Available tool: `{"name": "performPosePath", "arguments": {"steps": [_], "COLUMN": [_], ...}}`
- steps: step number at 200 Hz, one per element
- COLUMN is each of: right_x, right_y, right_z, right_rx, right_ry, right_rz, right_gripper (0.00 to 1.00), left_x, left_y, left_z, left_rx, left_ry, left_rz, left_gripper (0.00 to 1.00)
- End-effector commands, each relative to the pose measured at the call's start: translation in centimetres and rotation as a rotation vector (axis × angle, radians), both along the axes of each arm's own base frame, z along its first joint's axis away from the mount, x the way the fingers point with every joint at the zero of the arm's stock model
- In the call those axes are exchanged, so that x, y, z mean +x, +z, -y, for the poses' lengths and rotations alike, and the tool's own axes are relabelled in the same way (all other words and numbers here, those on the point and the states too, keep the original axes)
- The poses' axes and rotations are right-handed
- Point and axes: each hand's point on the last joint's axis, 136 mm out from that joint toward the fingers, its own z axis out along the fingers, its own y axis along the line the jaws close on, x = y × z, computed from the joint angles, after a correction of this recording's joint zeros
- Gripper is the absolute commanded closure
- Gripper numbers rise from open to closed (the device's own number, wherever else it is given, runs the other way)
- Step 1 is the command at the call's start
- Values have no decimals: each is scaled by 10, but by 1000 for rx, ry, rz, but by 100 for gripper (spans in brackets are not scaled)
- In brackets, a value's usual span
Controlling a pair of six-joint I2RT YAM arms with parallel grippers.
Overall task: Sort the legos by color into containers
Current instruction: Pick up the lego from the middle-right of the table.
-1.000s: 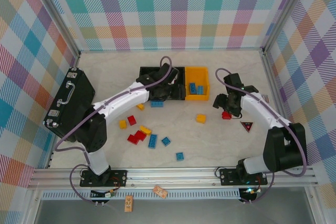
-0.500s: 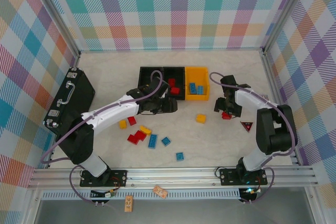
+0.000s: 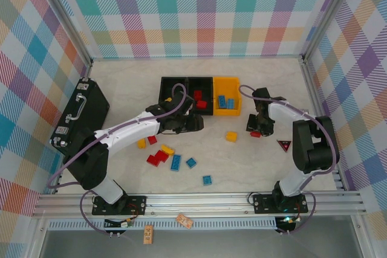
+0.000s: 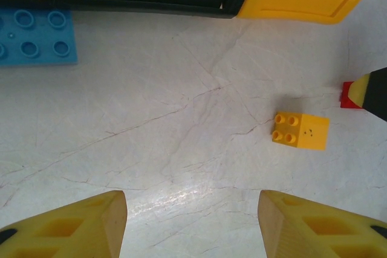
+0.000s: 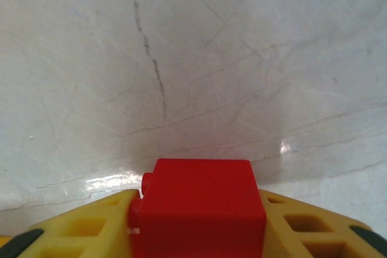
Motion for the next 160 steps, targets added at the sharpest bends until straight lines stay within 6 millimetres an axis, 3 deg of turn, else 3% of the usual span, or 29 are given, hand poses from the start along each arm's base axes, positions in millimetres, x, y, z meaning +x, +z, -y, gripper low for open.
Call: {"name": "performPosePath", "arguments": {"steps": [1, 32, 67, 120, 160], "right_x": [5, 8, 19, 45, 68], "right_y": [3, 22, 62, 116, 133], "right_z": [-3, -8, -29, -97, -154], "right_rx": [17, 45, 87, 146, 168], "right_ry": [9, 13, 65, 228, 349], "right_rz": [-1, 41, 123, 234, 266], "right_gripper": [64, 70, 70, 69, 69], "left_x": [-8, -9, -8, -17, -29], "left_y": [9, 12, 12, 3, -2], "left_z": [3, -2, -18, -55, -82], "left_rx": [-23, -15, 2, 31, 60], "left_ry": [-7, 7, 83, 230, 301], "left_rz": [14, 23, 49, 55, 48], "left_gripper": [41, 41, 41, 41, 41]}}
